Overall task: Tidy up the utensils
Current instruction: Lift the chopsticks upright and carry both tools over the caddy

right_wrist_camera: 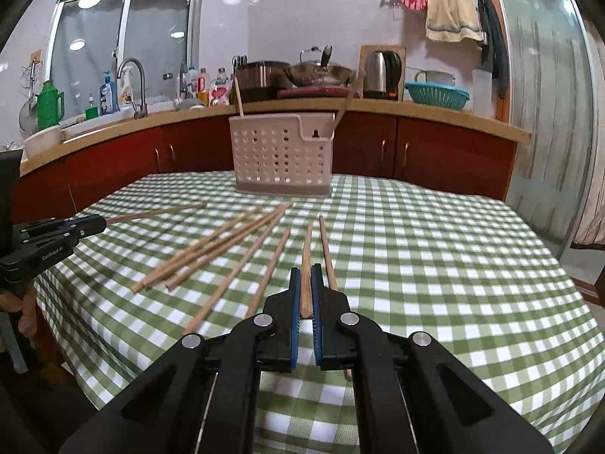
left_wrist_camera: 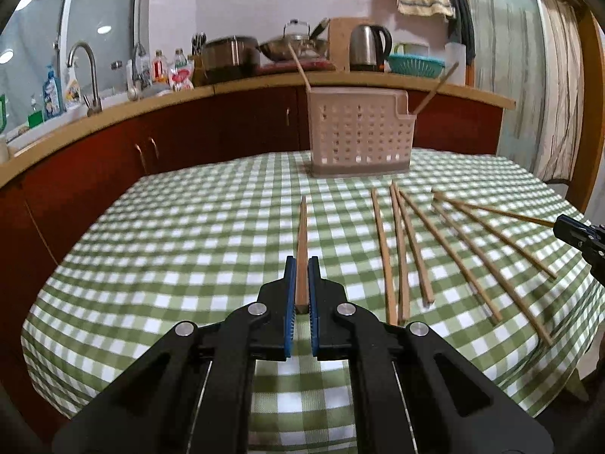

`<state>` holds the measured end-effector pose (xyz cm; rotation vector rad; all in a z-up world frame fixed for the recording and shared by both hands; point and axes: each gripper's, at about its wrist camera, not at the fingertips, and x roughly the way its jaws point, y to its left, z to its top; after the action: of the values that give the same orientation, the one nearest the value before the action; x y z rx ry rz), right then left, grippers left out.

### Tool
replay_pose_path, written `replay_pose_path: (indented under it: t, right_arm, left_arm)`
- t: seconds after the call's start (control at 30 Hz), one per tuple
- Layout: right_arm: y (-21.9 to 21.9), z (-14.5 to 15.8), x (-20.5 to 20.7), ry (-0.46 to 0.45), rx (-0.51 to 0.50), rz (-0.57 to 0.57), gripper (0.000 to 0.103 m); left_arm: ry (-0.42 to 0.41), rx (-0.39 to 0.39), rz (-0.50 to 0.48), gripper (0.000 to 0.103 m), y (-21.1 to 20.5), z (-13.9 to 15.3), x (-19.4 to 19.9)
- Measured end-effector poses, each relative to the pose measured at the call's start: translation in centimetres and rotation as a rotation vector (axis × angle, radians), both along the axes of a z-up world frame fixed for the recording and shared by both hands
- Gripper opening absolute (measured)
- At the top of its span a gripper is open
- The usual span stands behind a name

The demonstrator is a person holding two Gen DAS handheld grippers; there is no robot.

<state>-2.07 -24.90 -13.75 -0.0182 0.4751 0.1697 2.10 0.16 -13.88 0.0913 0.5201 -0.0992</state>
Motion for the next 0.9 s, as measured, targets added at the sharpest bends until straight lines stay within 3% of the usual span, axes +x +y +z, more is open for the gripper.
replay_pose_path:
  t: [0.57, 0.9]
  right_arm:
    - [0.4, 4.6, -1.4, -0.106, 0.004, -0.004, 0.006]
    - [0.3, 6.8, -1.0, -0.132, 0.042, -0.009, 0.006]
  left_arm:
    - [-0.164, -0.058, 0.027, 0.007, 1.5, 6.3, -0.9]
    - [-0.197, -0.089, 0.021, 0.007, 2.2, 8.7, -0.8]
